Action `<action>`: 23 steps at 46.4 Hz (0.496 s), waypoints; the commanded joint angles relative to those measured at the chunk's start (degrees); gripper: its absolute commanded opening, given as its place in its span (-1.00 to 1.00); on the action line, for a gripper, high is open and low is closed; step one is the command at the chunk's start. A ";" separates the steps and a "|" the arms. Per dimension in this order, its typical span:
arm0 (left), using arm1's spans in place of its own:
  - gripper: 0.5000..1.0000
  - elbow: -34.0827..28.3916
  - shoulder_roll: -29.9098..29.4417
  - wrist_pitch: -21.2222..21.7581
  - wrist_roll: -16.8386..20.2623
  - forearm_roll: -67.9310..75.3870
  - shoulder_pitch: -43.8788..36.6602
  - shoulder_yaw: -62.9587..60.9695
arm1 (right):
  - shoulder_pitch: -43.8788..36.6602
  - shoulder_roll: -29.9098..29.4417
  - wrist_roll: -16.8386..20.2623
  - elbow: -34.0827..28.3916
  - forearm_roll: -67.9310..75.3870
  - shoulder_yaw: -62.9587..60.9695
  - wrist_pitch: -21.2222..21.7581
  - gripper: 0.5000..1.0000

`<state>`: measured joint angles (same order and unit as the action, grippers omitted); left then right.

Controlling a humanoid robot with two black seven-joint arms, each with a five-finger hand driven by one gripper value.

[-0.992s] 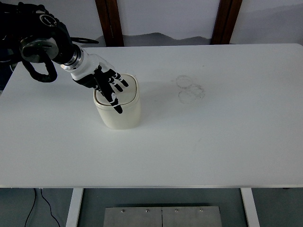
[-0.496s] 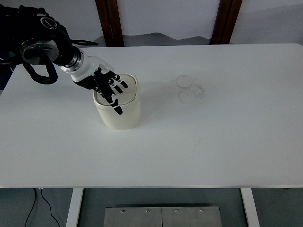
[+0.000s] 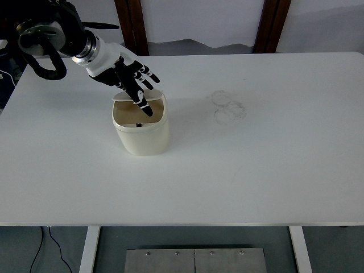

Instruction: Open trash can

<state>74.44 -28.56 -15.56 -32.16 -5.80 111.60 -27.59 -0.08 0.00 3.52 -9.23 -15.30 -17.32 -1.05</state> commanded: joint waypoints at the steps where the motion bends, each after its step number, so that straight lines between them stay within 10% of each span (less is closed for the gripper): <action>1: 1.00 -1.14 -0.18 -0.09 0.00 0.00 0.46 0.52 | 0.00 0.00 0.00 0.00 0.00 0.00 -0.01 0.98; 23: 1.00 -6.50 -2.47 0.26 0.26 0.00 -0.59 3.77 | 0.00 0.00 0.00 0.00 0.09 0.00 -0.01 0.98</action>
<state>68.69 -30.90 -15.36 -32.13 -5.81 111.35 -23.99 -0.09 0.00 3.52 -9.23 -15.25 -17.32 -1.05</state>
